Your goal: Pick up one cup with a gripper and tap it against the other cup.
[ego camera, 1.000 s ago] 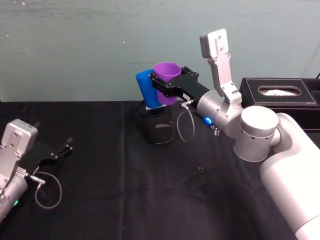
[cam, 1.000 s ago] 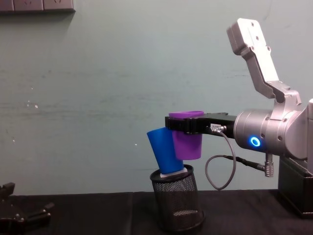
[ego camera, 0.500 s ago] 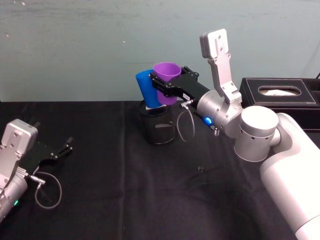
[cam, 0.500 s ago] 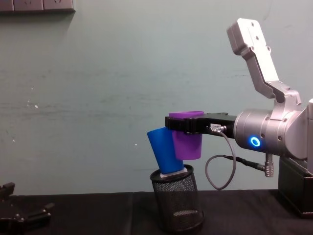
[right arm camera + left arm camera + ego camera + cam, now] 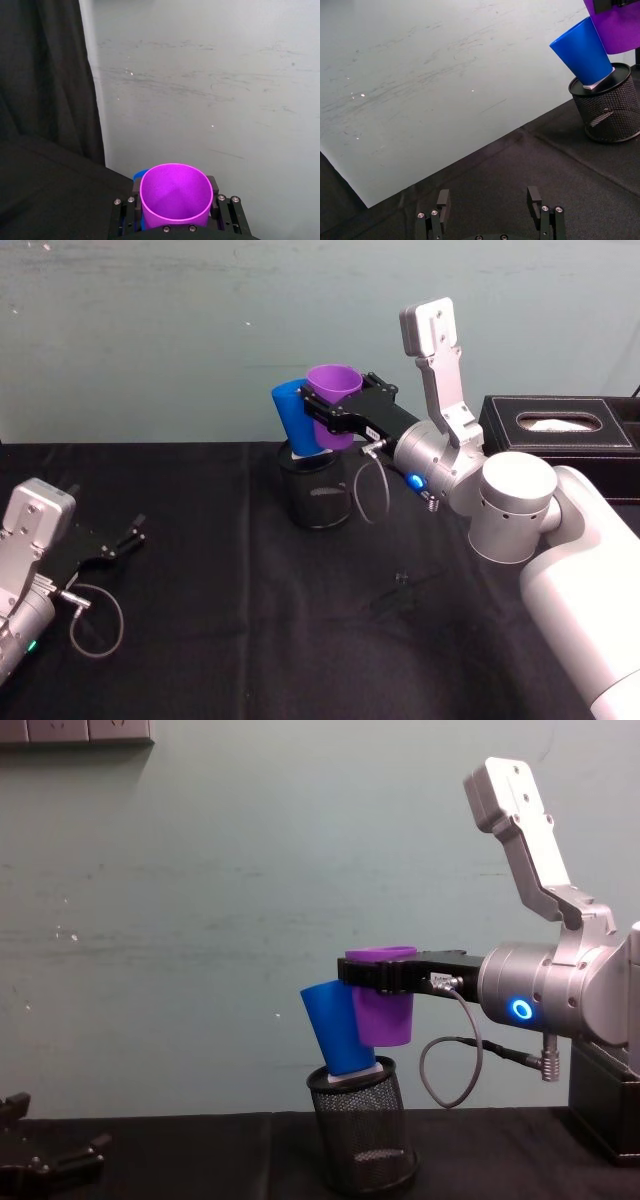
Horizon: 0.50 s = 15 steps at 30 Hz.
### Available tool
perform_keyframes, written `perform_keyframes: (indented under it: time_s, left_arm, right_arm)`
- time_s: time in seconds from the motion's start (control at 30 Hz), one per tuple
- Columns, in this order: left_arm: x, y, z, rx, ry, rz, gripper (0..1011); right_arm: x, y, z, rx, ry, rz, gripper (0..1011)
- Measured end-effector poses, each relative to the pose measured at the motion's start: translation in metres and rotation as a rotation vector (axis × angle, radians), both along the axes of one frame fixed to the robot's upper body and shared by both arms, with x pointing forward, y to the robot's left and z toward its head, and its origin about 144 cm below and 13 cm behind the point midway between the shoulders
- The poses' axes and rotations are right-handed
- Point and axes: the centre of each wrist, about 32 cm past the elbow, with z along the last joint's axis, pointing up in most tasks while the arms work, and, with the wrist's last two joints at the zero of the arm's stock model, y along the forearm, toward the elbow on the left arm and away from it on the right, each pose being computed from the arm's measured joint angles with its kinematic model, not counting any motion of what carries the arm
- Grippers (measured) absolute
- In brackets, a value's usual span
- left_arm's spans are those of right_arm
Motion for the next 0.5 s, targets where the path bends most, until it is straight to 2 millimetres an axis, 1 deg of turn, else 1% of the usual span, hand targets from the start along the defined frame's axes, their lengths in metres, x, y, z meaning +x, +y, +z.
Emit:
perform_keyframes:
  time_s: [0.5]
  left_arm:
    - [0.0000,0.0000,0.0000,0.000,0.000,0.000,1000]
  right_arm:
    - [0.0000,0.0000,0.0000,0.000,0.000,0.000,735]
